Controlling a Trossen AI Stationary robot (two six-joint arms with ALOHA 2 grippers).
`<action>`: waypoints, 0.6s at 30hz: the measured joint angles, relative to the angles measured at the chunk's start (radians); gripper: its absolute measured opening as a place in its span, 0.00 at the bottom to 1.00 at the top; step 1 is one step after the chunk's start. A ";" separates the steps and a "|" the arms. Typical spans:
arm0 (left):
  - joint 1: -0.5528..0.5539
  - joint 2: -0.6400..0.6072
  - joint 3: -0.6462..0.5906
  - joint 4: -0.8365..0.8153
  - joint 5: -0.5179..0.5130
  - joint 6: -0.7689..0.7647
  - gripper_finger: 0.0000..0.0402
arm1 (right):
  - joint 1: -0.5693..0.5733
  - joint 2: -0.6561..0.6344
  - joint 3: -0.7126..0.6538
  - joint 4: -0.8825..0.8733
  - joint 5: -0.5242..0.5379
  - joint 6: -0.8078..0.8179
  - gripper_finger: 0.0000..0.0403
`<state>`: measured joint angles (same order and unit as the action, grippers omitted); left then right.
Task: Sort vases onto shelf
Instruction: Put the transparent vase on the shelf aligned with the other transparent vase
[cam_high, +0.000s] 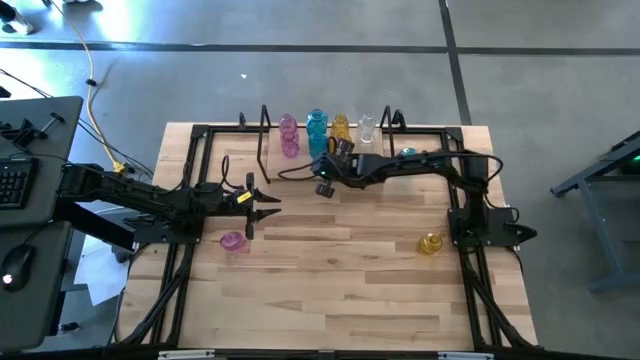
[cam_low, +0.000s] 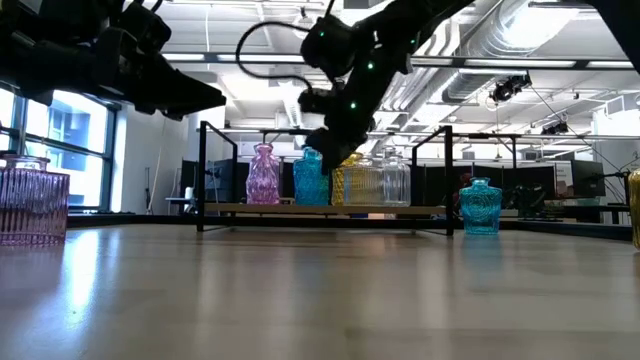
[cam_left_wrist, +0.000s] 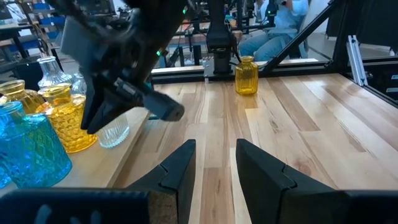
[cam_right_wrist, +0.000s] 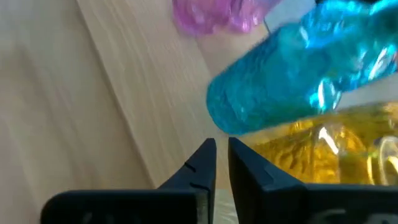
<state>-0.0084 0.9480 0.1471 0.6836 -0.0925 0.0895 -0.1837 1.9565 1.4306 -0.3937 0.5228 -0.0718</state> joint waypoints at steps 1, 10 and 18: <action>0.000 0.000 0.000 -0.001 0.000 0.000 0.26 | -0.001 0.011 0.008 -0.014 0.011 0.002 0.05; 0.000 0.000 0.000 -0.004 0.000 -0.002 0.26 | -0.002 0.013 0.001 -0.108 0.098 0.044 0.00; 0.000 0.000 0.000 -0.005 0.000 -0.006 0.26 | -0.006 0.013 0.001 -0.170 0.132 0.049 0.00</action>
<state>-0.0086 0.9482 0.1471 0.6788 -0.0925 0.0834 -0.1902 1.9694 1.4315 -0.5636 0.6548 -0.0223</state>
